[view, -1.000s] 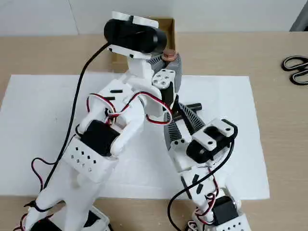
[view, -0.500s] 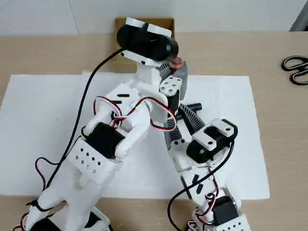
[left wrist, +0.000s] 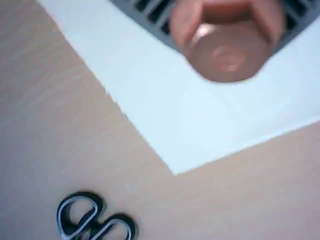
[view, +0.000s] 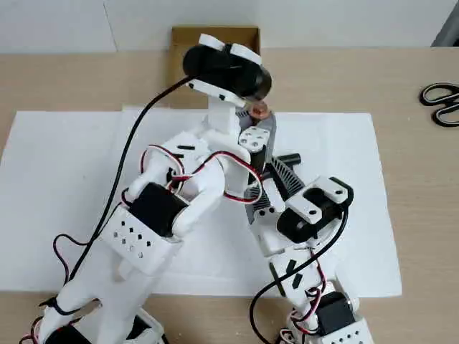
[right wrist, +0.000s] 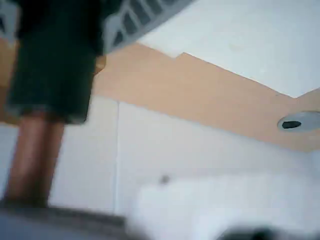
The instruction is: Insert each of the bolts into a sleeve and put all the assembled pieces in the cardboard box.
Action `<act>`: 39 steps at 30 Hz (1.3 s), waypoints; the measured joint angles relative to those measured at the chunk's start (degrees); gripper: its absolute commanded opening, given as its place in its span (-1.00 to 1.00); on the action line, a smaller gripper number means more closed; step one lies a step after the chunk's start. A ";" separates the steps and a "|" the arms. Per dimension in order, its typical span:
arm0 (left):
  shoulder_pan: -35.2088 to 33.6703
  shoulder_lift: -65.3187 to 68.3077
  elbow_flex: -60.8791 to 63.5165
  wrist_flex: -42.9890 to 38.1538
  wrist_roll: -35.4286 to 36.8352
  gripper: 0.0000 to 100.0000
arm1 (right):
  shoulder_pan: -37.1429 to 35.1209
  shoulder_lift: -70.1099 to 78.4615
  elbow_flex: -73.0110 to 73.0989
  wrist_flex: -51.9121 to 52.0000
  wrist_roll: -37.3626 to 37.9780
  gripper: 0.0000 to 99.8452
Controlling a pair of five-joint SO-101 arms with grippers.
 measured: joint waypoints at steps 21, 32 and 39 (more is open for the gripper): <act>1.23 0.00 -5.10 14.33 -0.18 -0.46 | 0.00 0.09 0.09 0.00 -0.18 -0.99; -5.54 -0.09 -18.37 26.99 -0.18 -0.38 | 0.18 0.09 0.00 0.00 -0.09 -0.99; -15.03 -1.85 -18.55 27.43 -6.68 -0.38 | 0.70 0.09 -0.97 0.53 0.79 -0.99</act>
